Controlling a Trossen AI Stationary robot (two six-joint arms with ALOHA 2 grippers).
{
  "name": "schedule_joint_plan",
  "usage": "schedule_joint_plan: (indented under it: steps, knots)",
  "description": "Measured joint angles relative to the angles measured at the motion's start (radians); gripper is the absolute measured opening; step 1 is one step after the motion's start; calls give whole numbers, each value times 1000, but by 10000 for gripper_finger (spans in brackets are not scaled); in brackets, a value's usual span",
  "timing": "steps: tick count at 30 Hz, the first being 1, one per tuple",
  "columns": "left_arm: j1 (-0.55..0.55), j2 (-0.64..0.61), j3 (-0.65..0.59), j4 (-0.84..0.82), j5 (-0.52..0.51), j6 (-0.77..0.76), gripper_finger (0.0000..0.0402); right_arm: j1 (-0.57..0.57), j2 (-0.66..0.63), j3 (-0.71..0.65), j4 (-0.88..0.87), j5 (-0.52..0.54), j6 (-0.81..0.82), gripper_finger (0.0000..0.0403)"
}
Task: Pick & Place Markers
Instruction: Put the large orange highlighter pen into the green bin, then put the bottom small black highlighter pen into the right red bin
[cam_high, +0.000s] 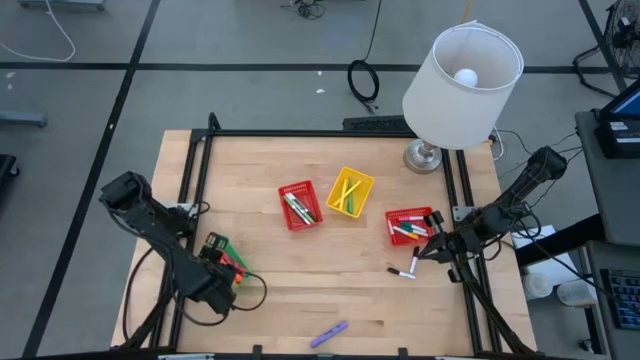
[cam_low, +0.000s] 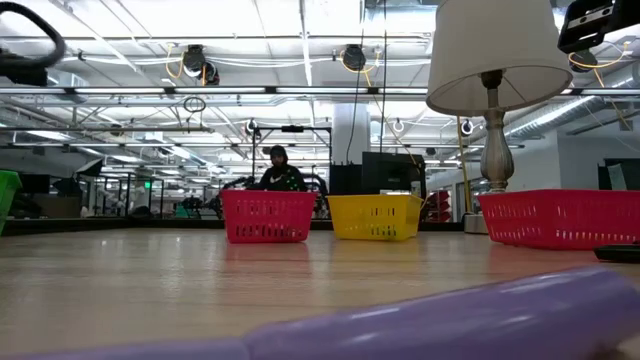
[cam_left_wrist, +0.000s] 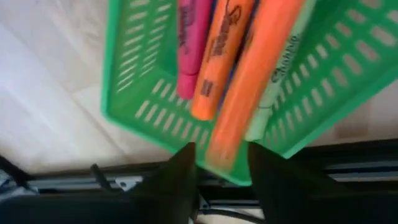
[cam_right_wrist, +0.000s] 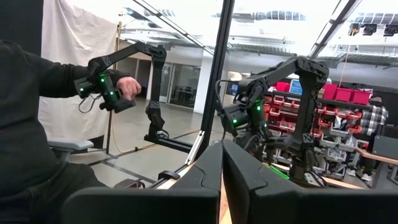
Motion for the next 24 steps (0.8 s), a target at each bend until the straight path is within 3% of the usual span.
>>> schedule_joint_plan:
  steps: [4,9,13,15,18,21,24]
  knots:
    - [16,0,24,-52,0,-18,209,0,0,0,0,0,2,0]
    - [35,0,106,-89,-39,-17,232,0,0,0,0,0,2,0]
    - [49,-17,237,-67,-265,-2,204,0,0,0,0,0,2,0]
    - [49,-60,281,48,-424,60,176,0,0,0,0,0,2,0]
    - [62,-178,271,375,-592,234,124,0,0,0,1,0,2,0]
    - [115,-310,178,718,-528,439,60,0,0,0,1,0,2,0]
    - [189,-447,22,966,-326,538,10,0,0,0,7,0,4,0]
